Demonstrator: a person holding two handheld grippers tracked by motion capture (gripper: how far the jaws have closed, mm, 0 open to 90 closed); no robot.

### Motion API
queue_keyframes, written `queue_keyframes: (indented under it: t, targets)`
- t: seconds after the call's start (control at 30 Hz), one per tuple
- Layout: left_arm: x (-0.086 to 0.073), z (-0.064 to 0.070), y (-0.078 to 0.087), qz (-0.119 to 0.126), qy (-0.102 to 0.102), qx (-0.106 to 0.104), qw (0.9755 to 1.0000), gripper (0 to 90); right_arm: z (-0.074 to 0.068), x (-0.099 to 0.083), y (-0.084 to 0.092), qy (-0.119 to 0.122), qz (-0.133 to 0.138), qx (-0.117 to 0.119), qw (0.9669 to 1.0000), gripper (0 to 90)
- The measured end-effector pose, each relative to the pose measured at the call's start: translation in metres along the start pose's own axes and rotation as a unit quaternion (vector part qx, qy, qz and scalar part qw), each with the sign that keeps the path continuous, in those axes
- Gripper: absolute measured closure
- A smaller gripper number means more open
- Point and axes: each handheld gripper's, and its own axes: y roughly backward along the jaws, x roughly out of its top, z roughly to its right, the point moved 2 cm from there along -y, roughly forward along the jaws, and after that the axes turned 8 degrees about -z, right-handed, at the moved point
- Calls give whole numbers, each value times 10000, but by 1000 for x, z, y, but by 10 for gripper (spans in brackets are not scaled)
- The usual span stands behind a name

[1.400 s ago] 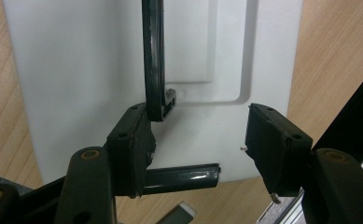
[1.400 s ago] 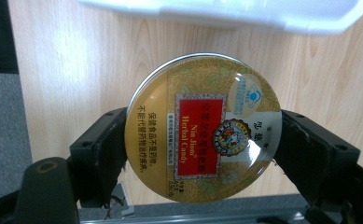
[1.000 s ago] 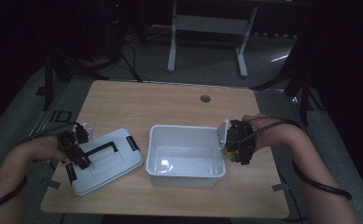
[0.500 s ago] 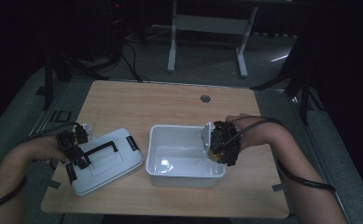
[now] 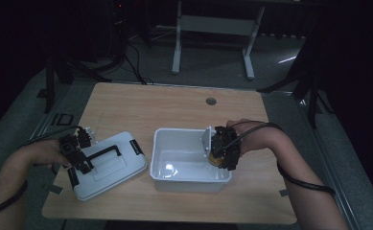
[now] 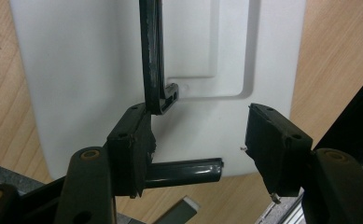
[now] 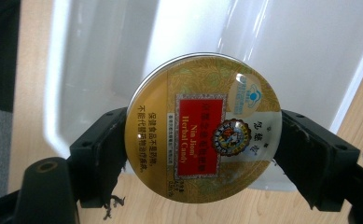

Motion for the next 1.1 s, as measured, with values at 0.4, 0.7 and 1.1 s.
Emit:
queue_keyframes:
  t: [0.4,0.7,1.1]
  targets:
    - [-1,0,-3,-30,1,-8,10000,407,5,10,-27,-14,-5,174,9998,204]
    - [-2,-1,-4,-79,20,2,10000,408,9,15,-55,-78,-75,395,9992,204]
    - [-1,0,-5,-80,-7,11,10000,408,12,21,-75,-262,-169,568,9979,204]
